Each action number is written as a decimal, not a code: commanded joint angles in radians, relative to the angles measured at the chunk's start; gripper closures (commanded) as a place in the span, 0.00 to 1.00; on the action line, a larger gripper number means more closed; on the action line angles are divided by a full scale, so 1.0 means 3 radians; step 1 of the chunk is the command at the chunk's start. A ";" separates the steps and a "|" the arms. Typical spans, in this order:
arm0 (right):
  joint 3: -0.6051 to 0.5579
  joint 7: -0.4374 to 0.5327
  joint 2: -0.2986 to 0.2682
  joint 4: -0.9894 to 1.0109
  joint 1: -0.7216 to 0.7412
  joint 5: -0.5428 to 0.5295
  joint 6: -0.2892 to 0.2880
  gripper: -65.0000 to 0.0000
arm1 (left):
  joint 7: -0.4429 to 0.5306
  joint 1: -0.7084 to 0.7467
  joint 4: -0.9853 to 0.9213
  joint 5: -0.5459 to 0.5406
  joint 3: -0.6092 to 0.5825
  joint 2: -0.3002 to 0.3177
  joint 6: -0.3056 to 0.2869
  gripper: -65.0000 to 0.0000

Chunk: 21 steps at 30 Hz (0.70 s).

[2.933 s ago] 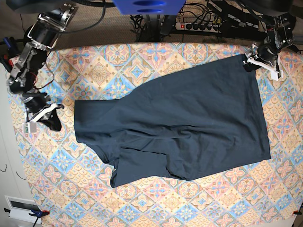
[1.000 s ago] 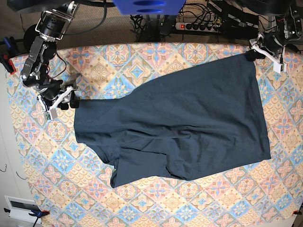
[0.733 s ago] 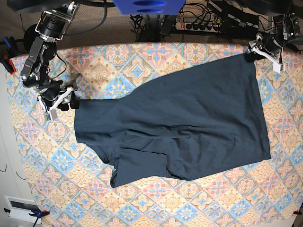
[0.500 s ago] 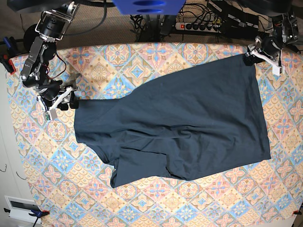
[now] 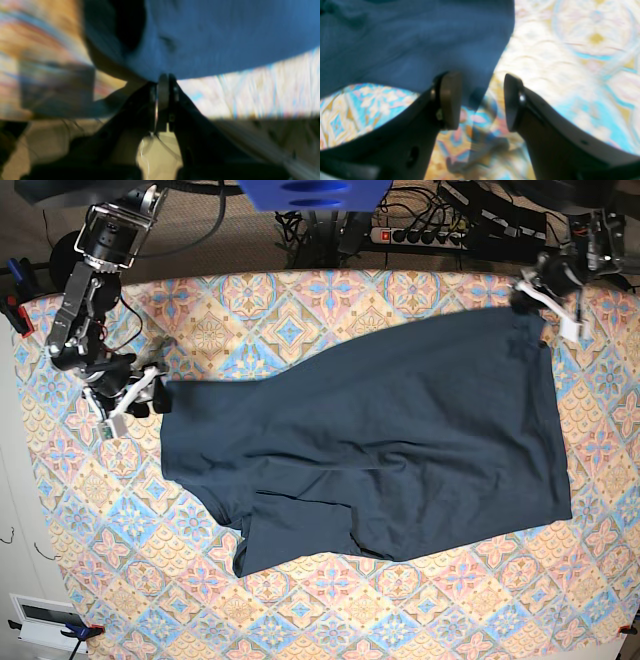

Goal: Layout the t-shirt on the table in an organized manner, then fold the t-shirt properly
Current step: 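Hold both shirt corners and tug them apart to smooth the shirt, then hold the collar-side corners with both grippers and pull them taut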

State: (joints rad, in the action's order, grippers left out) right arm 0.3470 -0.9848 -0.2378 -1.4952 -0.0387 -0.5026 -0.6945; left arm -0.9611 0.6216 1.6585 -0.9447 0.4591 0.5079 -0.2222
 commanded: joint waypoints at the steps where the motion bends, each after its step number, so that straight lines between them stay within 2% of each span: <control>1: -0.0003 0.0058 -0.0054 -0.0061 0.0045 -0.0066 -0.0012 0.59 | 0.0005 0.0002 -0.0017 -0.0024 0.0145 0.0059 0.0002 1.00; 7: -0.0223 0.0068 -0.0054 -0.0087 0.0045 -0.0061 -0.0012 0.58 | -0.0011 -0.0233 -0.0294 -0.0019 0.0544 0.0135 0.0002 1.00; 12: -0.0254 0.0043 -0.0054 -0.0092 0.0004 -0.0076 -0.0012 0.58 | -0.0011 -0.0233 -0.0294 -0.0019 0.0549 0.0151 0.0002 1.00; 18: -0.0228 0.0043 -0.0059 -0.0097 -0.0298 -0.0082 -0.0012 0.58 | -0.0011 -0.0233 -0.0294 -0.0024 0.0549 0.0084 0.0002 1.00; 21: -0.0249 0.0043 -0.0059 -0.0097 -0.0416 -0.0276 -0.0012 0.58 | -0.0011 -0.0233 -0.0294 -0.0019 0.0533 0.0074 0.0002 1.00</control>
State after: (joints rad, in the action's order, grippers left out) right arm 0.2726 -0.9810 -0.2424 -1.5066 -0.1684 -0.5713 -0.6918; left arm -0.9794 0.5491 1.5574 -0.9432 0.6102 0.5064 -0.2173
